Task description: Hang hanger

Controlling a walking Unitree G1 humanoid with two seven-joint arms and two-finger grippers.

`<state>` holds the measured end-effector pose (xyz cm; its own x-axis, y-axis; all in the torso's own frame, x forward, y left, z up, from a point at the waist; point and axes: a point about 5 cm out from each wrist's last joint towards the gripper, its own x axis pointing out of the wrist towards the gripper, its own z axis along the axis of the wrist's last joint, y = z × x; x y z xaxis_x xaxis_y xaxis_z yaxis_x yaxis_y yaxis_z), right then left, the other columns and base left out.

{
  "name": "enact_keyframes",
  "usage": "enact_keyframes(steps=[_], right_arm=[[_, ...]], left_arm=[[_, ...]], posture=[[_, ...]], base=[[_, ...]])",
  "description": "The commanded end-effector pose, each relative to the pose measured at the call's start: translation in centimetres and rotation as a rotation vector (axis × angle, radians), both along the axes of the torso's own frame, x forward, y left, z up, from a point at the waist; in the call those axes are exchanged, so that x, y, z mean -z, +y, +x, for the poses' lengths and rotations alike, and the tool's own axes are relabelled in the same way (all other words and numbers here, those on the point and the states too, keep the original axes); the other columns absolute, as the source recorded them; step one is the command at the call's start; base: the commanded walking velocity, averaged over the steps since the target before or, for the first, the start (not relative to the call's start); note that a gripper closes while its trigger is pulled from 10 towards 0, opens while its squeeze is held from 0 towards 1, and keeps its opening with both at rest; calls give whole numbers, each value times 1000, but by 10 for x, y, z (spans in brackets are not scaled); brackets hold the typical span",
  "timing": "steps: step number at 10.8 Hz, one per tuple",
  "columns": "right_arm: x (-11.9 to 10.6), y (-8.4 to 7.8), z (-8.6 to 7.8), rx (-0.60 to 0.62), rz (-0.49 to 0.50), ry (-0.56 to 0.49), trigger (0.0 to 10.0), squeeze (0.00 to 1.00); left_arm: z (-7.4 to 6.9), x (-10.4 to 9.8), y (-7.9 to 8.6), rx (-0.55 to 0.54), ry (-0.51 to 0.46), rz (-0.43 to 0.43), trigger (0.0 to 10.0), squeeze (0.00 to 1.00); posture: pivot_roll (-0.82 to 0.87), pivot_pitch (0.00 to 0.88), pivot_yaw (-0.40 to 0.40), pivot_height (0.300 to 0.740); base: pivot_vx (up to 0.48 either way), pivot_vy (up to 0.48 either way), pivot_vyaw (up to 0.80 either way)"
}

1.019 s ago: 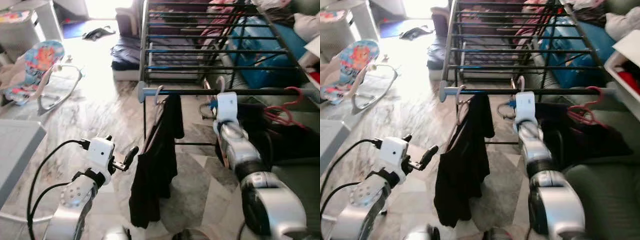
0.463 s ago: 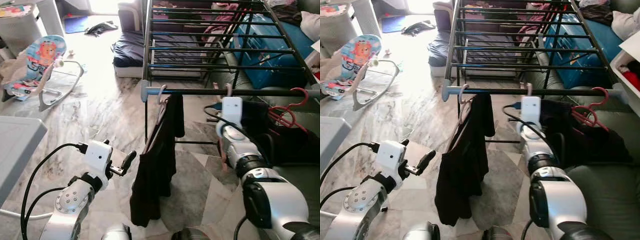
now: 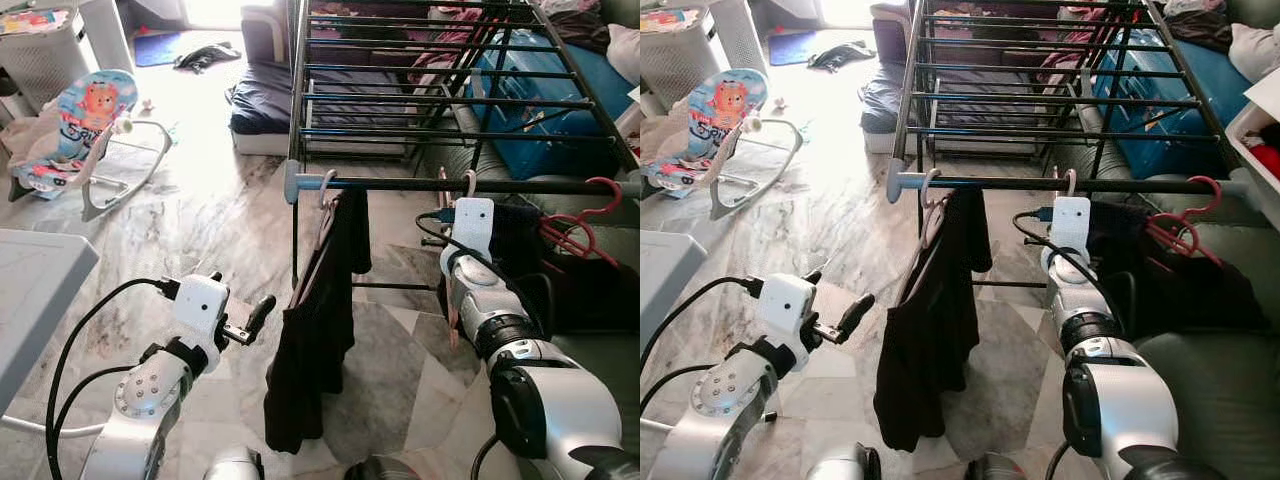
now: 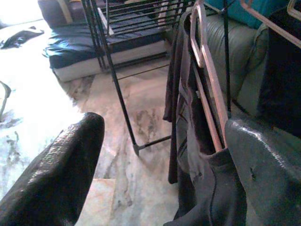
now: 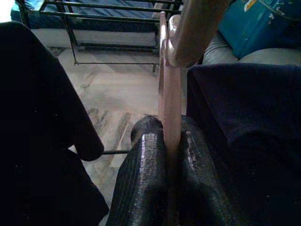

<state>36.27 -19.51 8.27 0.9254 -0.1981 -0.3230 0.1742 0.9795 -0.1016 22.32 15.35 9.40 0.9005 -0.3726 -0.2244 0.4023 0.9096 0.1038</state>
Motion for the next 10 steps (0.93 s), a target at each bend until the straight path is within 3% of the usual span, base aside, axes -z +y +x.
enact_keyframes(steps=[1, 3, 4, 7, 10], right_arm=[[17, -1, -9, 10, 16, 80, 10000, 0], [14, -1, -8, 13, 28, 61, 10000, 0], [13, -3, -7, 23, 25, 49, 10000, 1000], [14, -9, -10, 36, 30, 21, 10000, 1000], [7, -7, -12, -13, -50, -80, 10000, 1000]], left_arm=[[1, 1, -1, 5, 4, 13, 10000, 0], [3, 0, -1, 10, 0, 16, 10000, 0], [4, 0, 0, 8, -3, 20, 10000, 0], [3, 0, -3, 11, -2, 13, 10000, 0], [4, 2, -6, 11, -4, 15, 10000, 0]], posture=[[104, 22, -8, 740], [103, 20, -5, 740], [103, 19, -4, 740], [100, 24, -5, 740], [82, 23, -13, 740]], base=[[0, 0, 0], [0, 0, 0], [0, 0, 0], [0, 0, 0], [0, 0, 0]])
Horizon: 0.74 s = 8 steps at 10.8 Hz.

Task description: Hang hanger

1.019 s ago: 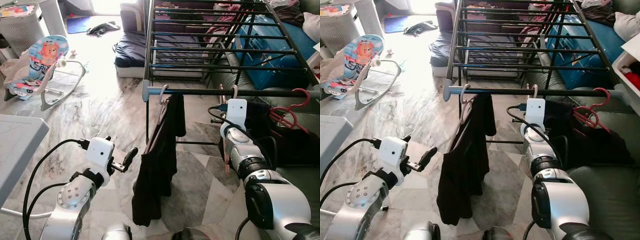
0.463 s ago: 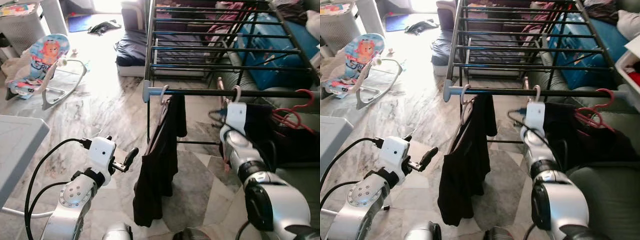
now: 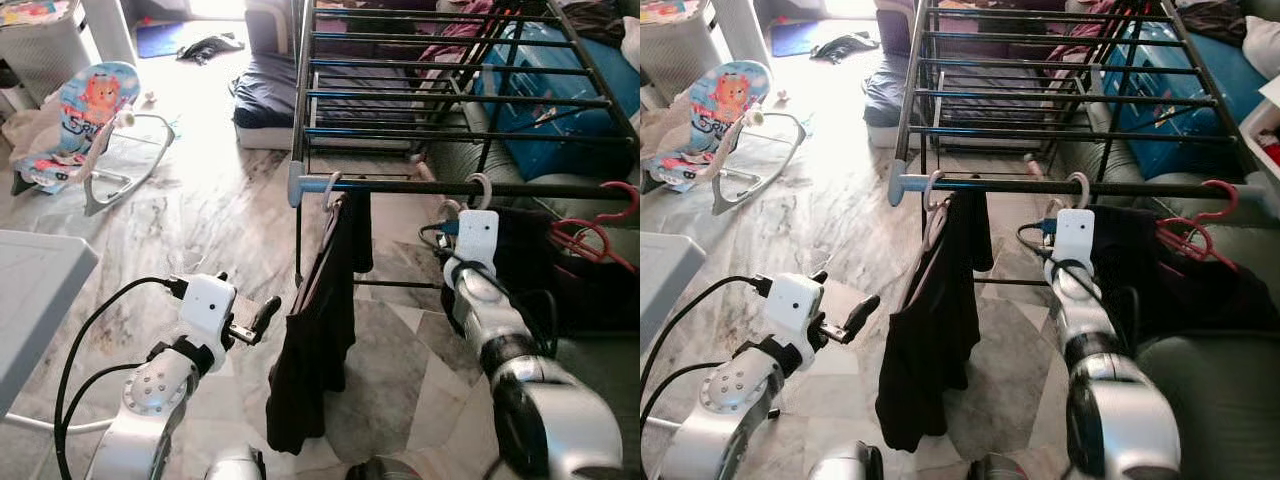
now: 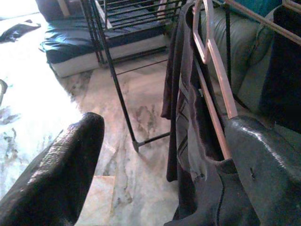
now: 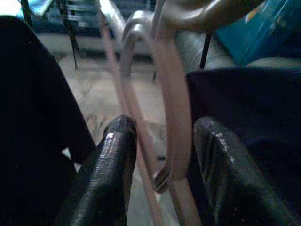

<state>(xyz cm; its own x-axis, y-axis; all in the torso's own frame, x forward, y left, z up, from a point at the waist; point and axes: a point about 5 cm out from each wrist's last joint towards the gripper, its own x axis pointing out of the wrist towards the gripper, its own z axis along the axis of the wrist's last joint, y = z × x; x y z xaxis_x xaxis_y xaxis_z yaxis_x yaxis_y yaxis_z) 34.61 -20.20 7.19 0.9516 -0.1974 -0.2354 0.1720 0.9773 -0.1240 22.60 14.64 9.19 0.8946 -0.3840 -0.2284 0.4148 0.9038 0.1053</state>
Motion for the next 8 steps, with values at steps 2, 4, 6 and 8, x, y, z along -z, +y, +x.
enact_keyframes(steps=[2, 4, 6, 8], right_arm=[[3, 5, -14, -26, -39, -70, 10000, 1000], [8, -4, -40, 4, -74, -103, 10000, 1000], [2, -7, -43, 8, -105, -132, 10000, 1000], [-1, -4, -45, 1, -90, -136, 10000, 1000]], left_arm=[[3, 0, -6, 10, -14, 5, 10000, 0], [6, 1, -11, 12, -18, -6, 10000, 0], [9, 2, -14, 12, -24, -11, 10000, 0], [12, 2, -15, 12, -31, -17, 10000, 0]], posture=[[70, 19, -22, 740], [43, 10, -32, 740], [32, 2, -36, 740], [24, 0, -37, 740]], base=[[0, 0, 0], [0, 0, 0], [0, 0, 0], [0, 0, 0]])
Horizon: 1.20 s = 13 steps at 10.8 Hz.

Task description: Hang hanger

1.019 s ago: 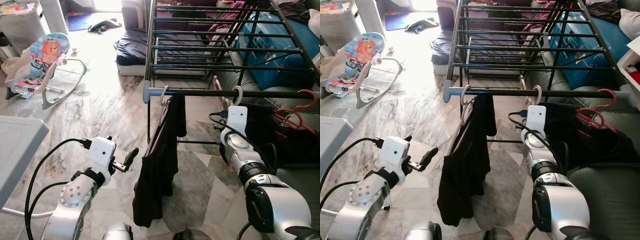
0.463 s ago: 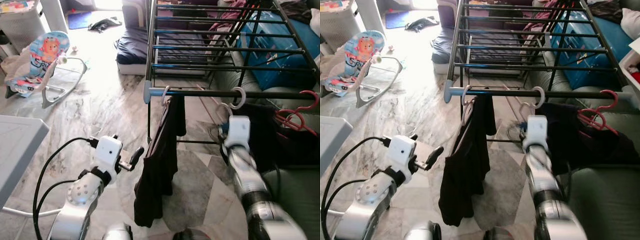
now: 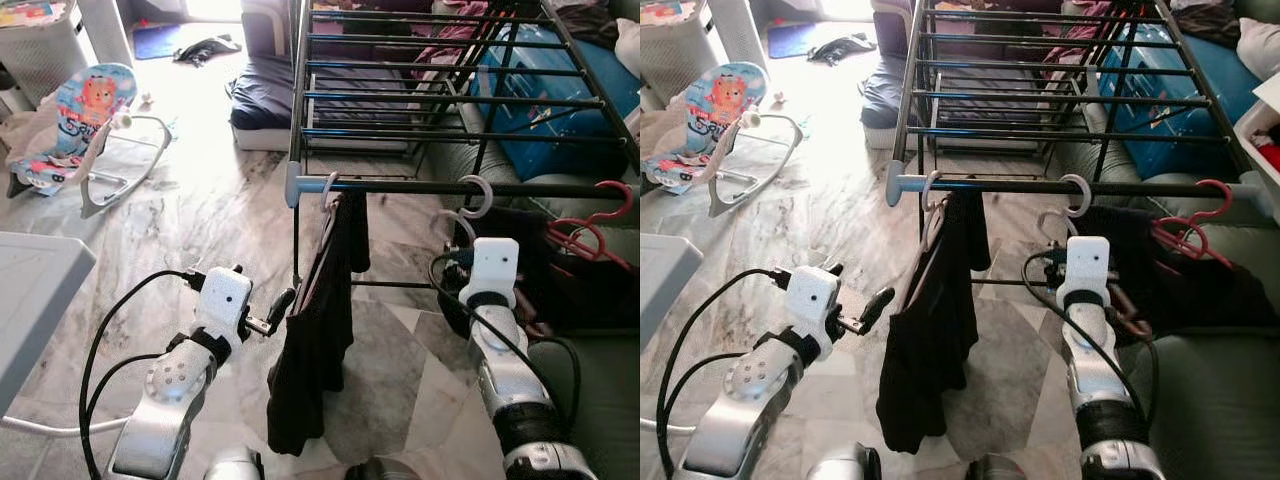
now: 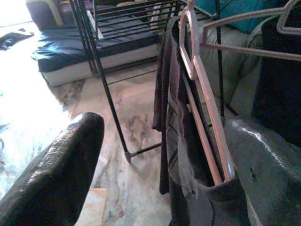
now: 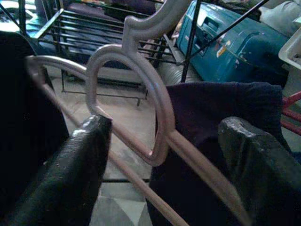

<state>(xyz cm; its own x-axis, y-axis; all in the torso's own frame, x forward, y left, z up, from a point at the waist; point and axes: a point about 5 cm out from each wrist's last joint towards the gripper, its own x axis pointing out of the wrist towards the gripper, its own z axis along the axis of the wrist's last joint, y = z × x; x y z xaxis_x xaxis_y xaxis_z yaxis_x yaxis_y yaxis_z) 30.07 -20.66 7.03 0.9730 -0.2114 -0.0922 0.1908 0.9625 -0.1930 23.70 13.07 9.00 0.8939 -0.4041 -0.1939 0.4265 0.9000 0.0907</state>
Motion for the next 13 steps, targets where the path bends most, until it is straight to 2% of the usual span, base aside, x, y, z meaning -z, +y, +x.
enact_keyframes(steps=[1, 6, 7, 8, 9, 10, 13], right_arm=[[-5, 2, 0, -5, 0, -16, 10000, 1000], [-9, 6, -13, -10, -9, -34, 10000, 1000], [-9, 8, -17, -15, -12, -37, 10000, 631], [-11, 9, -20, -23, -18, -41, 10000, 502], [-12, 9, -24, -24, -19, -44, 10000, 82], [-13, 9, -27, -19, -24, -45, 10000, 0], [-16, 9, -39, -21, -35, -47, 10000, 0]], left_arm=[[2, 0, -1, -3, -8, 9, 10000, 0], [6, 1, -3, -2, -21, 1, 10000, 0], [6, 1, -4, 2, -25, 2, 10000, 0], [7, 0, -5, 8, -28, -1, 10000, 0], [8, 1, -7, 16, -30, -2, 10000, 0], [9, 1, -8, 16, -32, -2, 10000, 0], [9, 1, -7, 8, -38, -3, 10000, 0]], posture=[[21, 0, -38, 740], [3, 0, -39, 740], [1, 0, -38, 740], [-8, 0, -35, 740], [-17, 0, -33, 740], [-19, 0, -34, 740], [-23, 0, -37, 740]], base=[[0, 0, 0], [0, 0, 0], [0, 0, 0], [0, 0, 0], [0, 0, 0], [0, 0, 0], [0, 0, 0]])
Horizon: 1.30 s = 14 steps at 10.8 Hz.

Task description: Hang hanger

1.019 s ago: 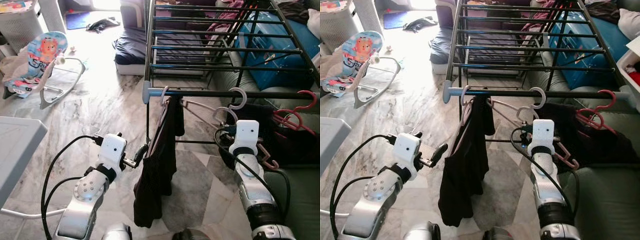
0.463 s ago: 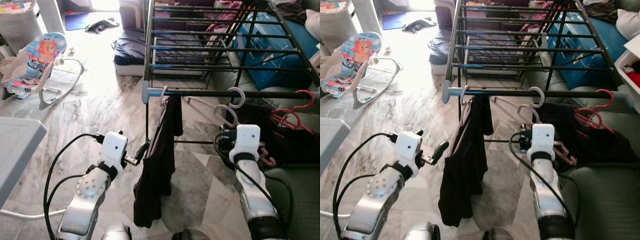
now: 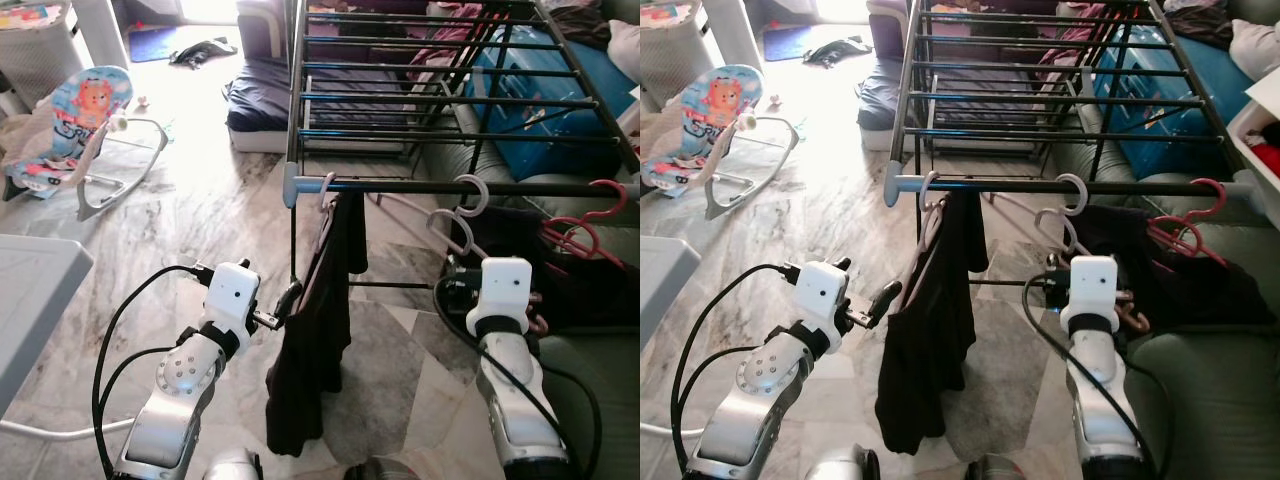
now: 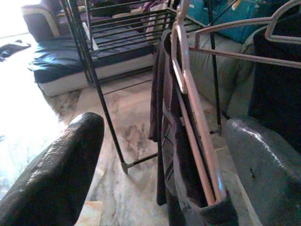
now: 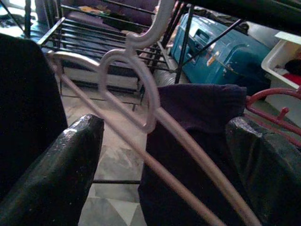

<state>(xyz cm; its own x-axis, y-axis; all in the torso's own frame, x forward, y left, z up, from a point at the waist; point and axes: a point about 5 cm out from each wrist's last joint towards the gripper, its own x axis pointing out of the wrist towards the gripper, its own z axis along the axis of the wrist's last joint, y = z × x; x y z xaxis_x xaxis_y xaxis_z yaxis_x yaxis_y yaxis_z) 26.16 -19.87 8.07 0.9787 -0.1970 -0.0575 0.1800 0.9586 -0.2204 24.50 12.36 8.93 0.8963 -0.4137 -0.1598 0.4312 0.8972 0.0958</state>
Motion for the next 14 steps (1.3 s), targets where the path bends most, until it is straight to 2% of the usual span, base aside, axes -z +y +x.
enact_keyframes(steps=[1, 14], right_arm=[[-7, 1, -1, -3, -15, -21, 10000, 0], [-9, -1, -1, 16, -27, 1, 10000, 0]], left_arm=[[1, 0, 0, 0, -5, 8, 10000, 0], [6, 3, 7, -50, -30, 38, 10000, 0]], posture=[[-23, 0, -37, 740], [-53, 0, -18, 740]], base=[[0, 0, 0], [0, 0, 0]])
